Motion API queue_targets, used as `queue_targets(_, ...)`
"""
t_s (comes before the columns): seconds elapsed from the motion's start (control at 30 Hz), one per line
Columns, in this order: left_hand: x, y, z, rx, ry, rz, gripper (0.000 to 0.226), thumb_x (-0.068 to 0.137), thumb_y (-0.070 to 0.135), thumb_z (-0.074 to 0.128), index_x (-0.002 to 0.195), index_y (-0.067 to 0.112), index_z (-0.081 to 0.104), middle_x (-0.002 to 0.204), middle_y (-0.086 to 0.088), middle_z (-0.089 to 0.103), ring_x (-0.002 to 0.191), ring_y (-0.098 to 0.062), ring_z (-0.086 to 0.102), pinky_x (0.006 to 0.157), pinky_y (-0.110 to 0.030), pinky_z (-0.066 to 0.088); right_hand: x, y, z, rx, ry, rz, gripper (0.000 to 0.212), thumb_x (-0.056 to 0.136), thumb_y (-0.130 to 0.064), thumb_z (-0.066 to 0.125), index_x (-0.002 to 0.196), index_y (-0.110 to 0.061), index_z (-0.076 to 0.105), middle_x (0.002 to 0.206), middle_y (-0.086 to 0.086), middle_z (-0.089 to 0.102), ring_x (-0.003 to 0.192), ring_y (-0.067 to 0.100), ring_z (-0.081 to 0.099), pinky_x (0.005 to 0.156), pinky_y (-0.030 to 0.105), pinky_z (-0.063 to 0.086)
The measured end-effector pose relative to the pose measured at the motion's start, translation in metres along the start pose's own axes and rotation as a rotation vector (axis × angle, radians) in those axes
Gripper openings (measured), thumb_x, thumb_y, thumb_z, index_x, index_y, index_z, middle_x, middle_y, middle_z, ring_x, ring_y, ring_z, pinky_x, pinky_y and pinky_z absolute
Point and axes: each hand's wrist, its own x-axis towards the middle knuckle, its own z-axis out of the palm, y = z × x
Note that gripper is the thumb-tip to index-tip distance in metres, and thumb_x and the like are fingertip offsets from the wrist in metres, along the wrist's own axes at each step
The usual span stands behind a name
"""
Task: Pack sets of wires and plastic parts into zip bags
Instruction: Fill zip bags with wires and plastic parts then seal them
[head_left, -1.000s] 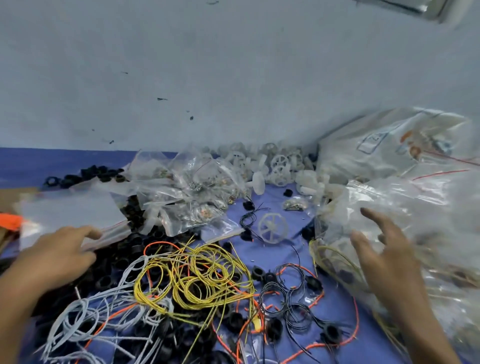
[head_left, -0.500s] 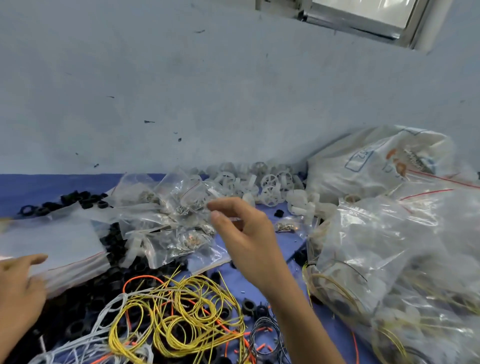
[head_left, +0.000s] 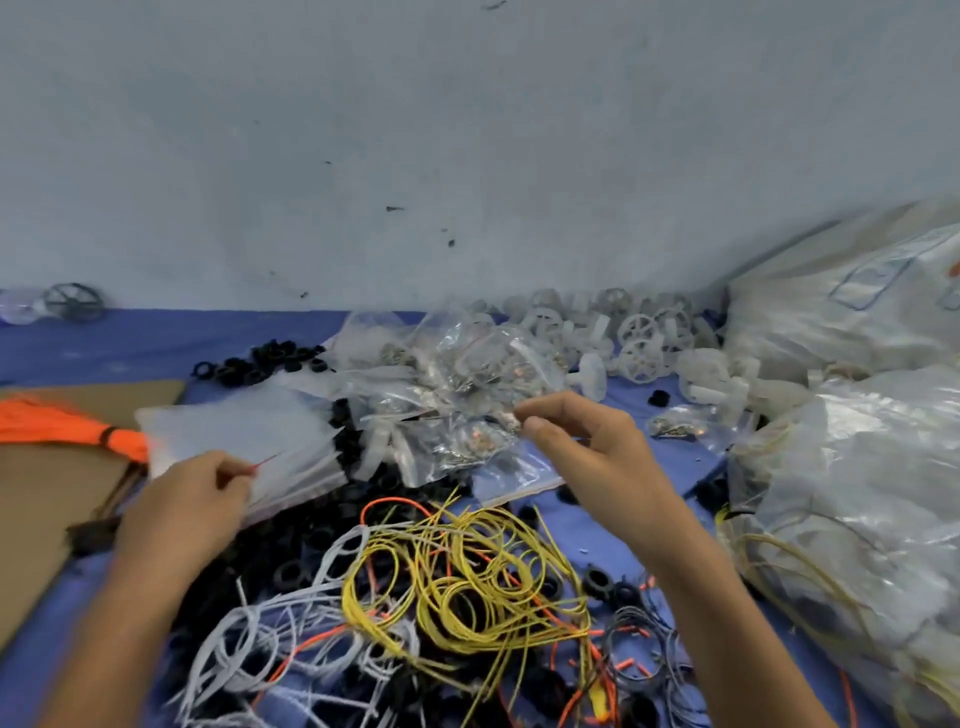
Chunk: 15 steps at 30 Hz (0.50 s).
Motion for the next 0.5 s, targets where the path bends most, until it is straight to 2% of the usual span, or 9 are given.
queue_targets(0.07, -0.006, 0.016, -0.002, -0.039, -0.036, 0.028, 0.003, 0.086, 0.024, 0.07, 0.084, 0.026, 0.068, 0.09, 0.001, 0.071, 0.085, -0.022, 0.063, 0.072, -0.031, 0.043, 0.0, -0.001, 0.006, 0.007, -0.027, -0.008, 0.015, 0.099, -0.034, 0.056, 0.11, -0.04, 0.065, 0.106, -0.026, 0.064, 0.101, -0.005, 0.06, 0.081, 0.021, 0.047)
queue_targets(0.13, -0.014, 0.032, -0.006, -0.147, -0.117, 0.05, 0.007, 0.086, 0.029, 0.07, 0.082, 0.026, 0.065, 0.087, 0.008, 0.07, 0.084, -0.016, 0.063, 0.075, -0.033, 0.048, -0.001, -0.004, 0.015, 0.015, -0.069, -0.019, 0.016, 0.098, -0.032, 0.057, 0.109, -0.038, 0.066, 0.106, -0.022, 0.067, 0.103, 0.0, 0.062, 0.086, 0.026, 0.05)
queue_targets(0.2, -0.02, 0.046, -0.006, -0.277, -0.212, 0.071, 0.007, 0.088, 0.031, 0.068, 0.082, 0.029, 0.066, 0.081, 0.011, 0.071, 0.081, -0.012, 0.065, 0.074, -0.035, 0.051, -0.004, -0.009, 0.023, -0.002, -0.124, -0.037, 0.016, 0.098, -0.029, 0.058, 0.107, -0.035, 0.068, 0.101, -0.016, 0.069, 0.095, 0.003, 0.064, 0.081, 0.027, 0.052)
queue_targets(0.27, -0.027, 0.059, -0.005, -0.33, -0.281, 0.099, 0.007, 0.089, 0.031, 0.066, 0.082, 0.03, 0.068, 0.071, 0.014, 0.07, 0.07, -0.007, 0.065, 0.064, -0.029, 0.048, -0.007, -0.013, 0.03, -0.052, -0.195, -0.065, 0.017, 0.098, -0.028, 0.057, 0.109, -0.034, 0.068, 0.095, -0.016, 0.068, 0.086, 0.002, 0.062, 0.073, 0.021, 0.049)
queue_targets(0.37, -0.041, 0.078, 0.004, -0.427, -0.414, 0.116, 0.006, 0.09, 0.02, 0.066, 0.087, 0.024, 0.069, 0.067, 0.011, 0.071, 0.057, -0.003, 0.063, 0.05, -0.016, 0.043, -0.012, -0.019, 0.038, -0.075, -0.26, -0.085, 0.021, 0.1, -0.029, 0.054, 0.116, -0.035, 0.065, 0.098, -0.016, 0.066, 0.089, 0.006, 0.063, 0.074, 0.027, 0.052)
queue_targets(0.43, -0.048, 0.088, 0.006, -0.499, -0.488, 0.132, 0.009, 0.089, 0.01, 0.068, 0.089, 0.019, 0.068, 0.072, 0.004, 0.073, 0.058, -0.003, 0.063, 0.051, -0.014, 0.044, -0.014, -0.021, 0.041, -0.078, -0.275, -0.092, 0.026, 0.101, -0.03, 0.052, 0.124, -0.039, 0.06, 0.098, -0.012, 0.066, 0.078, 0.015, 0.063, 0.066, 0.032, 0.051)
queue_targets(0.5, -0.054, 0.093, 0.005, -0.528, -0.532, 0.164, 0.014, 0.087, 0.008, 0.07, 0.093, 0.021, 0.067, 0.079, 0.004, 0.074, 0.066, -0.003, 0.066, 0.061, -0.017, 0.048, -0.014, -0.02, 0.041, -0.143, -0.288, -0.095, 0.031, 0.102, -0.031, 0.05, 0.13, -0.042, 0.054, 0.096, -0.007, 0.067, 0.066, 0.02, 0.058, 0.056, 0.032, 0.047)
